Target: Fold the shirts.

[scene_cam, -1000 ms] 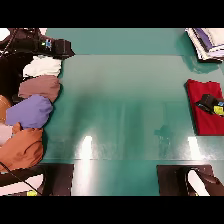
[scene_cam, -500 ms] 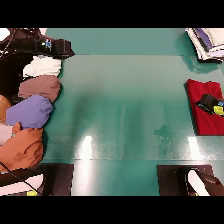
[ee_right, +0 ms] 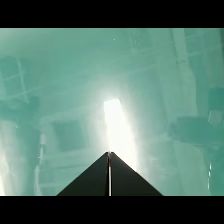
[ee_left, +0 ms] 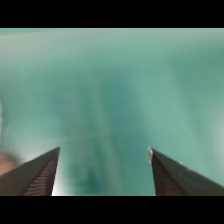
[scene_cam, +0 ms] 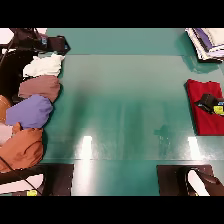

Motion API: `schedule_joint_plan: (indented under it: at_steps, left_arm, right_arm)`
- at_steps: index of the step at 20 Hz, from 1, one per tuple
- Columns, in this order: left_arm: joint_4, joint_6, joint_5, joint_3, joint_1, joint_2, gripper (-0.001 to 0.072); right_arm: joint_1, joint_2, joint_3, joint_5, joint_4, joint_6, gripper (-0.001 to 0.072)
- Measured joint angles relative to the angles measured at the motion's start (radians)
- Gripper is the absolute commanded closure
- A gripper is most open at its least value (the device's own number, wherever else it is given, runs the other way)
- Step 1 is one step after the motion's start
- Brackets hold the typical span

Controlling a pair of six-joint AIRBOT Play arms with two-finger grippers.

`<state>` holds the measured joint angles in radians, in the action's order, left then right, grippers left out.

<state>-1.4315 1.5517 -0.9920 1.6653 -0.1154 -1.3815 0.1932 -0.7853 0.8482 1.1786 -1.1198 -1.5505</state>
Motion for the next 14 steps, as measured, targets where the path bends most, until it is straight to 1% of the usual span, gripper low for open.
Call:
schedule_joint_plan:
  at_steps: [2,4,8,13,14]
  left_arm:
    - [-0.073,0.033,0.019,0.0,0.056,-0.058,0.0047]
    - [-0.11,0.05,0.037,0.0,0.116,-0.132,0.0047]
    - [-0.14,0.067,0.102,0.0,0.218,-0.288,0.0047]
    - [-0.154,0.072,0.193,0.008,0.286,-0.443,0.0049]
    - [-0.154,0.072,0.206,0.014,0.294,-0.467,0.0087]
  right_arm:
    - [0.0,0.0,0.0,0.0,0.002,0.0,0.0692]
    - [0.0,0.0,0.0,-0.001,0.002,0.0,0.0692]
    - [0.0,0.0,0.0,-0.001,0.003,0.0,0.0692]
    - [0.0,0.0,0.0,0.0,0.003,0.0,0.0692]
    - [0.0,0.0,0.0,0.0,0.003,0.0,0.0692]
